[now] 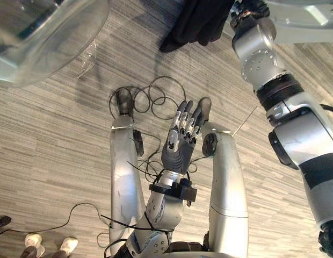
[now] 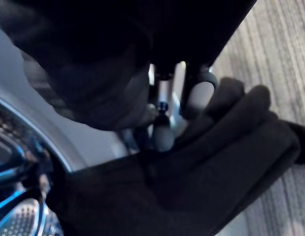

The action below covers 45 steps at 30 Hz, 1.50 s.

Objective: Pick up the laundry basket with both hands and put the clothes into the washing machine.

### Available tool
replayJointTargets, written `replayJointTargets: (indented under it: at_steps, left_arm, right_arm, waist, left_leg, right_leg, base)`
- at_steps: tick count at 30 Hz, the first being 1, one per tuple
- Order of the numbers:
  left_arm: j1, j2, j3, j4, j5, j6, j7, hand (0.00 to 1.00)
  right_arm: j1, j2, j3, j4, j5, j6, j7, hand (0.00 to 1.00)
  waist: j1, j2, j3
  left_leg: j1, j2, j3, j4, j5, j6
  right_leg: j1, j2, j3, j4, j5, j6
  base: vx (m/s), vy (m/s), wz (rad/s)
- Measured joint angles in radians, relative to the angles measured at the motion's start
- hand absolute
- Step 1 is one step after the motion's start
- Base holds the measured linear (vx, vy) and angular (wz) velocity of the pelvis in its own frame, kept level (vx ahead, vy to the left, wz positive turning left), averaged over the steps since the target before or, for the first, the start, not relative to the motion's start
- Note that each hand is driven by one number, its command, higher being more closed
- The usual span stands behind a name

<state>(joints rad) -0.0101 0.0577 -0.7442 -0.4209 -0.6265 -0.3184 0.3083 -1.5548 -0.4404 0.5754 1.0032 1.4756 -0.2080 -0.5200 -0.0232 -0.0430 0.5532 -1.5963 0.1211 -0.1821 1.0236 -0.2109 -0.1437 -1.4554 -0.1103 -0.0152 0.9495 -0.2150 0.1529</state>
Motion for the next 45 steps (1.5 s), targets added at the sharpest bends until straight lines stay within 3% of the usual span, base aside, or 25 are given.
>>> replayJointTargets:
  at_steps: [6,10,11,14,18,20,22,23,24,25,27,28,29,30,35,45]
  left_arm:
    - [0.0,0.006,-0.006,0.0,0.0,-0.006,0.0,0.0]
    - [0.005,0.004,0.003,0.003,0.0,-0.012,-0.001,0.0]
    - [0.01,0.001,0.013,0.003,0.0,-0.012,0.001,0.0]
    - [0.013,-0.008,0.033,0.006,0.001,-0.01,0.006,0.0]
    - [0.016,-0.012,0.044,0.03,0.003,0.006,0.02,0.0]
    - [0.016,-0.016,0.054,0.047,0.008,0.016,0.024,0.0]
    - [0.01,-0.028,0.079,0.076,0.013,0.029,0.023,0.0]
    - [0.009,-0.033,0.089,0.089,0.013,0.031,0.023,0.0]
    - [0.009,-0.04,0.107,0.119,0.03,0.031,0.023,0.0]
    - [0.009,-0.042,0.123,0.144,0.052,0.032,0.021,0.0]
    - [0.01,-0.041,0.131,0.162,0.08,0.033,0.019,0.0]
    - [0.027,-0.042,0.138,0.162,0.092,0.037,0.019,0.0]
    - [0.031,-0.044,0.146,0.162,0.097,0.038,0.019,0.0]
    - [0.037,-0.044,0.167,0.161,0.102,0.038,0.019,0.0]
    - [0.034,-0.053,0.241,0.197,0.142,0.057,0.015,0.0]
    - [0.031,-0.068,0.289,0.235,0.17,0.059,-0.01,0.0]
  right_arm:
    - [-0.004,0.004,0.026,0.001,0.0,0.0,-0.003,1.0]
    - [0.061,-0.031,0.022,-0.151,-0.026,0.0,-0.005,1.0]
    - [0.124,-0.083,0.019,-0.28,-0.048,-0.001,-0.004,0.0]
    - [0.201,-0.125,0.002,-0.458,-0.108,-0.001,0.0,0.0]
    - [0.375,-0.127,-0.106,-0.695,-0.201,-0.011,0.011,0.0]
    - [0.497,-0.139,-0.158,-0.857,-0.377,-0.073,0.025,0.0]
    - [0.558,-0.145,-0.261,-1.103,-0.66,-0.157,0.048,0.0]
    - [0.565,-0.145,-0.281,-1.144,-0.726,-0.176,0.049,0.0]
    - [0.588,-0.126,-0.307,-1.188,-0.879,-0.182,0.043,0.0]
    - [0.627,-0.093,-0.315,-1.203,-1.009,-0.174,0.037,0.0]
    - [0.716,-0.023,-0.325,-1.198,-1.092,-0.147,0.037,0.0]
    - [0.797,0.035,-0.323,-1.18,-1.121,-0.125,0.038,0.0]
    - [0.835,0.06,-0.321,-1.174,-1.136,-0.109,0.038,0.0]
    - [0.88,0.098,-0.317,-1.167,-1.151,-0.086,0.043,0.0]
    - [1.087,0.158,-0.332,-1.179,-1.333,-0.038,0.044,0.0]
    - [1.215,0.313,-0.341,-1.17,-1.489,-0.011,0.055,0.0]
  waist:
    - [-0.006,0.0,0.0]
    - [0.001,0.0,0.0]
    - [0.012,0.0,0.0]
    - [0.01,0.0,0.0]
    - [0.032,0.0,0.0]
    - [0.039,0.001,0.0]
    - [0.037,0.002,0.001]
    - [0.04,0.002,0.001]
    - [0.045,0.003,0.001]
    - [0.047,0.004,0.0]
    - [0.066,0.005,-0.001]
    - [0.086,0.004,-0.002]
    - [0.102,0.005,-0.001]
    - [0.12,0.006,-0.001]
    - [0.114,0.007,-0.001]
    - [0.12,0.008,0.0]
  left_leg:
    - [0.006,0.014,0.041,0.012,0.02,0.031]
    - [-0.007,0.044,0.065,0.048,0.031,0.054]
    - [-0.018,0.054,0.067,0.062,0.026,0.06]
    - [-0.028,0.054,0.066,0.065,0.025,0.061]
    - [-0.028,0.053,0.066,0.076,0.023,0.058]
    - [-0.027,0.052,0.064,0.086,0.022,0.058]
    - [0.001,0.052,0.071,0.103,0.011,0.057]
    - [0.017,0.052,0.075,0.101,0.004,0.055]
    - [0.054,0.051,0.078,0.093,-0.006,0.054]
    - [0.094,0.048,0.081,0.07,-0.008,0.051]
    - [0.146,0.046,0.084,-0.008,-0.007,0.051]
    - [0.173,0.047,0.089,-0.036,0.003,0.036]
    - [0.184,0.045,0.091,-0.047,0.009,0.031]
    - [0.186,0.04,0.079,-0.038,0.011,0.033]
    - [0.206,0.037,0.061,-0.045,0.011,0.021]
    - [0.249,0.034,0.05,-0.037,-0.019,0.033]
  right_leg:
    - [0.015,0.004,0.032,-0.039,0.06,0.028]
    - [0.003,0.03,0.063,-0.034,0.068,0.039]
    - [-0.006,0.04,0.068,-0.027,0.068,0.04]
    - [-0.022,0.043,0.07,-0.023,0.065,0.046]
    - [-0.034,0.046,0.076,0.004,0.059,0.043]
    - [-0.034,0.045,0.075,0.02,0.053,0.036]
    - [-0.017,0.044,0.085,0.049,0.041,0.033]
    - [-0.006,0.042,0.089,0.053,0.036,0.033]
    - [0.024,0.04,0.09,0.055,0.021,0.032]
    - [0.06,0.037,0.087,0.039,0.019,0.031]
    - [0.097,0.036,0.078,0.024,0.01,0.02]
    - [0.119,0.04,0.03,0.105,-0.029,-0.011]
    - [0.139,0.038,0.022,0.079,-0.078,-0.055]
    - [0.143,0.035,0.012,0.059,-0.079,-0.056]
    - [0.156,0.044,-0.011,0.059,-0.08,-0.064]
    - [0.203,0.041,-0.009,0.06,-0.108,-0.06]
  base:
    - [-0.02,0.042,-0.15]
    - [-0.01,0.015,-0.3]
    - [-0.01,0.012,-0.18]
    - [-0.02,0.005,-0.07]
    - [-0.01,0.003,0.02]
    - [0.0,0.005,0.05]
    - [0.0,-0.001,0.08]
    - [-0.02,-0.021,0.15]
    - [-0.03,-0.038,0.2]
    - [-0.04,-0.042,0.19]
    - [-0.01,-0.07,0.26]
    - [0.03,-0.126,0.37]
    - [0.07,-0.133,0.16]
    - [0.06,-0.067,-0.18]
    - [0.07,-0.024,-0.04]
    - [0.05,0.004,0.01]
